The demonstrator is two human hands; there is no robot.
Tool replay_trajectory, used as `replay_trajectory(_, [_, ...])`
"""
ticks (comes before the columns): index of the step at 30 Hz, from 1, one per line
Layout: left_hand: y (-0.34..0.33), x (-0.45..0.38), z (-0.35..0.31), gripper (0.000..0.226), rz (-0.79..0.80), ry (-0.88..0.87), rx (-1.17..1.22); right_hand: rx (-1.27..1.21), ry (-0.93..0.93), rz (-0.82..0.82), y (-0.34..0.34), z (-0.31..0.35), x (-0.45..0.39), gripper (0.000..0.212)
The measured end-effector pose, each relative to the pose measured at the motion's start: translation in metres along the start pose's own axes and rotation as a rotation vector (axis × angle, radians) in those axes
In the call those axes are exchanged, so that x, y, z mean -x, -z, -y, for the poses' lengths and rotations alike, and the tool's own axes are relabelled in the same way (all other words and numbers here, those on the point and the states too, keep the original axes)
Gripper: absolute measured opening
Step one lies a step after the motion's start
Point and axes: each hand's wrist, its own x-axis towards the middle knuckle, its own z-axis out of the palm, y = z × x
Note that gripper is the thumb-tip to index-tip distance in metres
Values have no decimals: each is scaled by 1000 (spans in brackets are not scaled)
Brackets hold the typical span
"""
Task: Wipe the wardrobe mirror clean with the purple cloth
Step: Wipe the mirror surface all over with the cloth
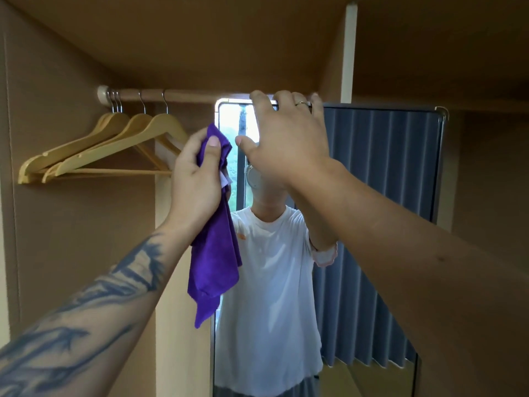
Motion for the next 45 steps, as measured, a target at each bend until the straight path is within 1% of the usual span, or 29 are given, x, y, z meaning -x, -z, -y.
replay_trajectory(3, [-5, -29, -17, 32, -4, -44, -71, -4, 4, -3, 0, 0, 0, 75])
replay_trajectory(5, [-8, -51, -31, 30, 20, -124, -144, -6, 7, -10, -1, 0, 0, 75])
replay_trajectory(8, [-8, -73, -45, 22, 157, -168, -180, -9, 10, -22, -3, -1, 1, 75])
replay_trajectory(10, [-5, -74, -43, 20, 203, -166, -165, -7, 10, -27, -3, -1, 1, 74])
replay_trajectory(12, [-3, -66, -35, 19, 167, -136, -109, 0, 4, -30, -3, 0, 1, 74])
replay_trajectory(16, [-1, -33, -11, 24, 66, 27, 4, 2, -6, -20, -3, 4, 1, 74])
replay_trajectory(20, [5, 20, 13, 31, 38, 96, 32, 0, -9, -21, -2, 4, 1, 73])
replay_trajectory(22, [9, 41, 21, 29, 32, 131, 41, -5, -10, -18, -2, 5, 1, 72])
replay_trajectory(24, [11, 46, 21, 25, 36, 162, 78, -6, -9, -15, -3, 5, 1, 73])
replay_trajectory(27, [5, 18, 10, 24, 53, 114, 112, 2, 3, -23, -5, 4, 2, 73])
replay_trajectory(31, [-5, -40, -14, 32, 72, -6, 51, -4, 27, -53, -9, -1, 8, 77])
replay_trajectory(34, [-6, -60, -20, 23, 139, -19, 124, -29, 51, -45, -18, -3, 27, 75])
replay_trajectory(36, [-4, -60, -15, 23, 159, 3, 213, -43, 60, -33, -28, -4, 49, 71])
replay_trajectory(40, [2, -45, -2, 35, 145, 43, 371, -42, 36, -46, -50, -4, 87, 66])
replay_trajectory(43, [8, -12, 13, 42, 152, 53, 383, -28, 7, -72, -61, -3, 97, 65])
replay_trajectory(45, [11, 18, 26, 39, 147, 57, 372, -15, -4, -86, -67, 0, 101, 64])
